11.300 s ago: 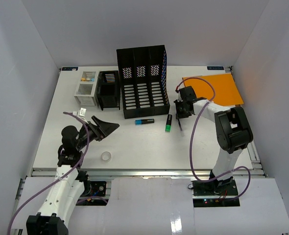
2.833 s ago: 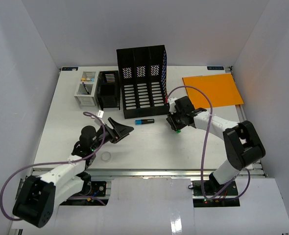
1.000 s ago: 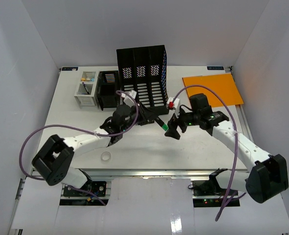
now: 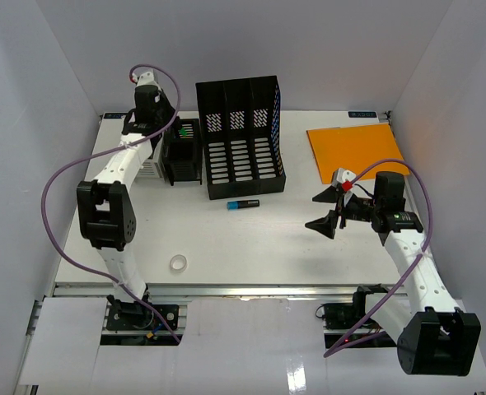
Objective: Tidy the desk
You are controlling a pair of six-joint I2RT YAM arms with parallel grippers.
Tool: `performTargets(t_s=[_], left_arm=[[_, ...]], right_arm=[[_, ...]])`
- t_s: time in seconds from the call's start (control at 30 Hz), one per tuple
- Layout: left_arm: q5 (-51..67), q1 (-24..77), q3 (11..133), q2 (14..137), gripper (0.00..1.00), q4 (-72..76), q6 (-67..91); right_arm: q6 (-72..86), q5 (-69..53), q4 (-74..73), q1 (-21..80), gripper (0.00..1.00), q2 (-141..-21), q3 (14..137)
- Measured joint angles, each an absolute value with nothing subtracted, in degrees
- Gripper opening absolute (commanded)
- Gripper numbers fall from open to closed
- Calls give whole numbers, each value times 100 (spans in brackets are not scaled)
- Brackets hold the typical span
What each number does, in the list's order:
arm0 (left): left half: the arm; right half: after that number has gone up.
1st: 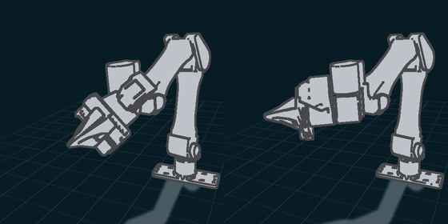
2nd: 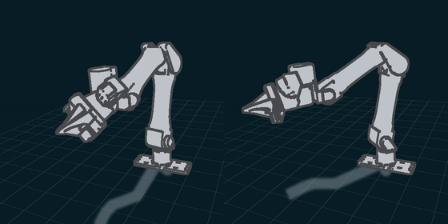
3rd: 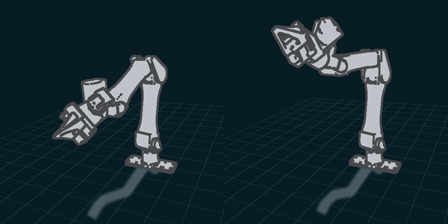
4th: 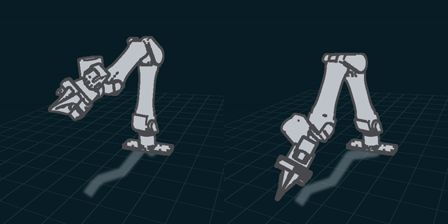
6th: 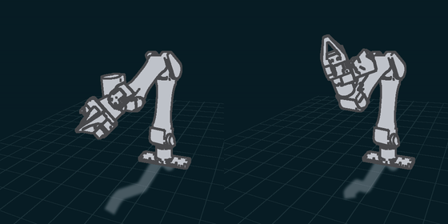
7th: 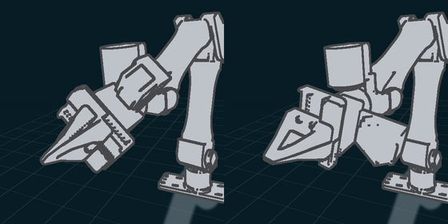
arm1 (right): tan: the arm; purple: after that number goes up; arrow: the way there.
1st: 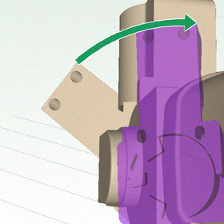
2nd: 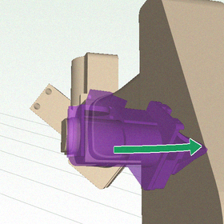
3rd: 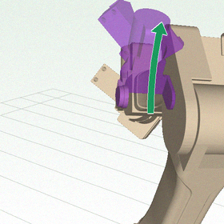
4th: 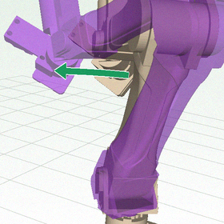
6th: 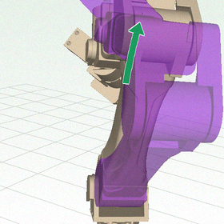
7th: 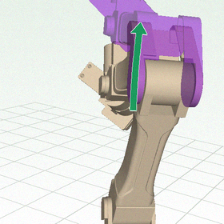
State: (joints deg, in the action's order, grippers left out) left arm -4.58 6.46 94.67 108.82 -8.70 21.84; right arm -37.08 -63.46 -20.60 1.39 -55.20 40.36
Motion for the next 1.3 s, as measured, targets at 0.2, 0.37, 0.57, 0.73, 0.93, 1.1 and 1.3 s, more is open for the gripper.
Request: performTargets(t_s=[0.2,0.37,0.57,0.73,0.93,1.1,1.3], left_arm=[[-530,645,10278,11393,0,-1018,2127],[-542,644,10501,11498,11,-1028,2049],[-516,644,10262,11524,53,-1010,2077],[-449,644,9882,11524,72,-1031,2166],[-9,641,9572,11285,78,-1087,2187],[682,612,8549,10014,85,-1133,2189],[1955,569,5567,6520,90,-351,2566]], right_arm=[[-3708,-6372,-2055,108,90,-5522,4036],[-3709,-6386,-2051,108,90,-5522,4036],[-3940,-6601,-2108,108,90,-5570,4034],[-4690,-7041,-2478,108,90,-5596,3970],[-5853,-7374,-3203,185,92,-5674,3692],[-6364,-6801,-3251,1106,97,-6103,3686],[-6040,-4847,-2700,2747,91,-7274,4329]])
